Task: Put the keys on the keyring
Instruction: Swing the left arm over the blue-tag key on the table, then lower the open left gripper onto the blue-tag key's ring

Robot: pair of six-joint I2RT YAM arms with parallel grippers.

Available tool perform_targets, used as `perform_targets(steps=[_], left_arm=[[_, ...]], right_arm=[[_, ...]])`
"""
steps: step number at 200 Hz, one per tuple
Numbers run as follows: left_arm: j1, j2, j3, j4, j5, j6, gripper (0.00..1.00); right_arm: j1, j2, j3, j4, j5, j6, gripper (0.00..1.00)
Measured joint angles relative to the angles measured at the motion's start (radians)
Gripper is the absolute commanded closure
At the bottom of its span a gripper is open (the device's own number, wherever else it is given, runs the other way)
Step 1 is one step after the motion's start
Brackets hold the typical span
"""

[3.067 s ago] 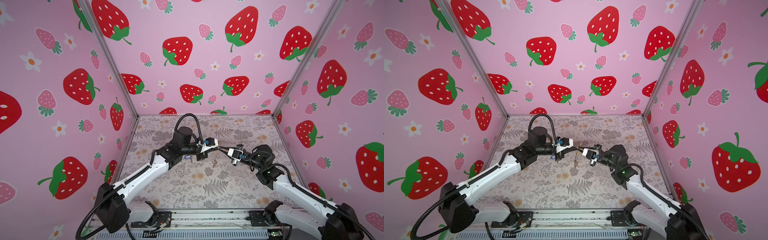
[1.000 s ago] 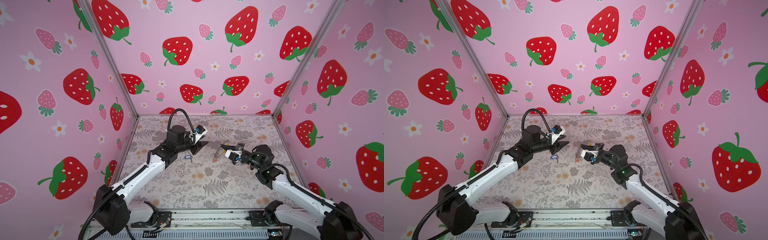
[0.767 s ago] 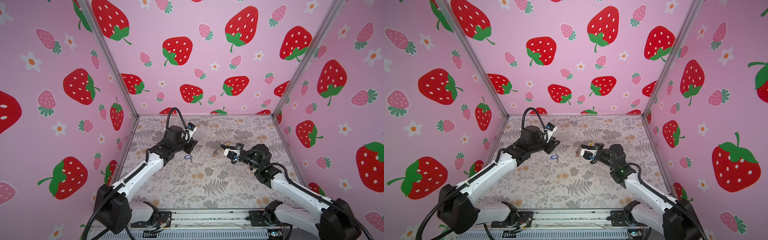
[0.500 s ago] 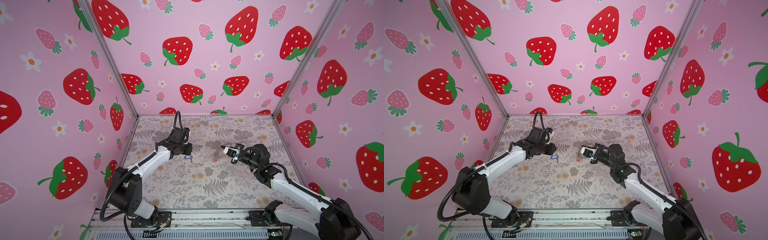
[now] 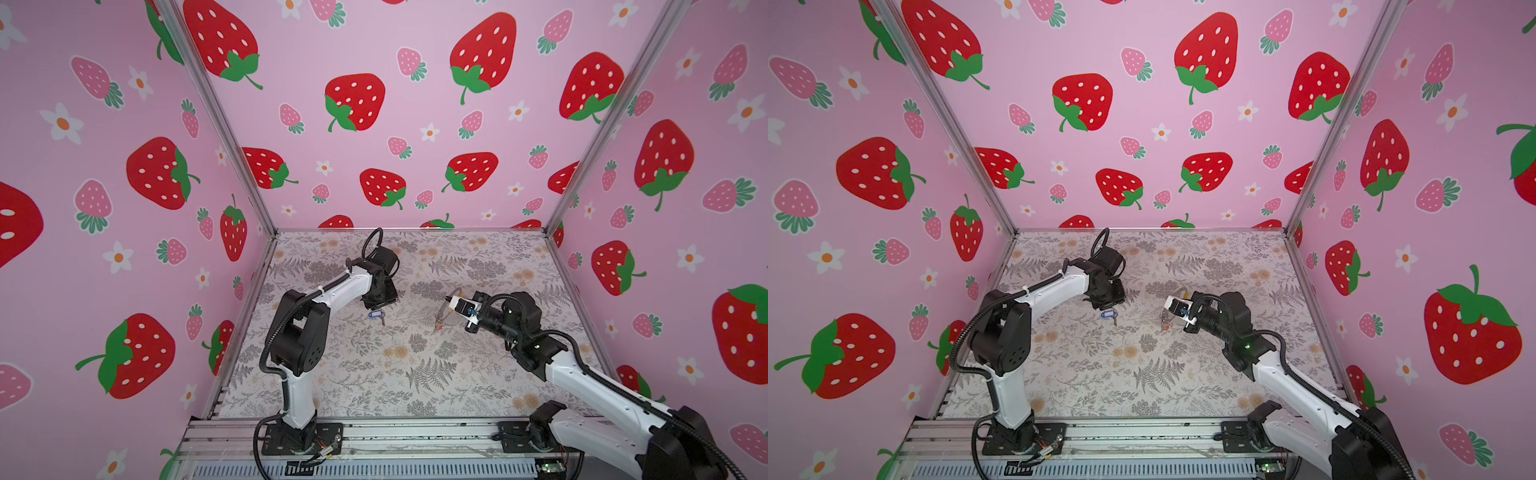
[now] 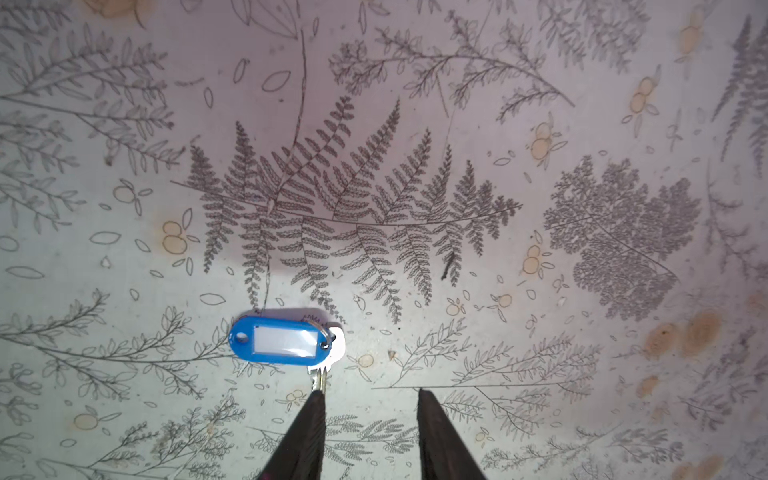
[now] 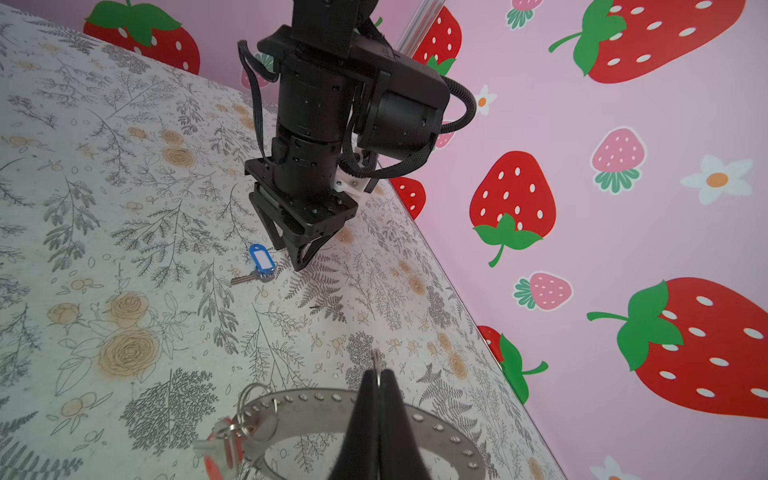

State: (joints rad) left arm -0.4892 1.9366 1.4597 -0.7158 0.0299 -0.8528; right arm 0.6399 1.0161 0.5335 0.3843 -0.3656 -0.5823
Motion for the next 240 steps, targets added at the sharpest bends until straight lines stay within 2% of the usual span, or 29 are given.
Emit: perform_targets(steps=[34, 83, 158, 195, 240], left_arm=[[-0.010, 0.051, 0.021, -0.043, -0.053, -0.098, 0.61], [-0.011, 0.085, 0.048, -0.070, -0.114, -0.166, 0.63], [-0.011, 0.125, 0.077, -0.071, -0.125, -0.182, 0.68], [-0.011, 0.127, 0.077, -0.071, -0.124, -0.178, 0.75], [-0.011, 0.132, 0.077, -0.070, -0.115, -0.172, 0.75]], right_arm=[[0.000, -0.001, -0.015, -0.005, -0.002, -0.017, 1.00], [0.000, -0.013, -0.023, -0.003, -0.019, -0.020, 1.00], [0.000, -0.019, -0.041, 0.003, -0.036, -0.017, 1.00], [0.001, -0.019, -0.041, 0.005, -0.037, -0.017, 1.00], [0.001, -0.019, -0.041, 0.011, -0.038, -0.017, 1.00]])
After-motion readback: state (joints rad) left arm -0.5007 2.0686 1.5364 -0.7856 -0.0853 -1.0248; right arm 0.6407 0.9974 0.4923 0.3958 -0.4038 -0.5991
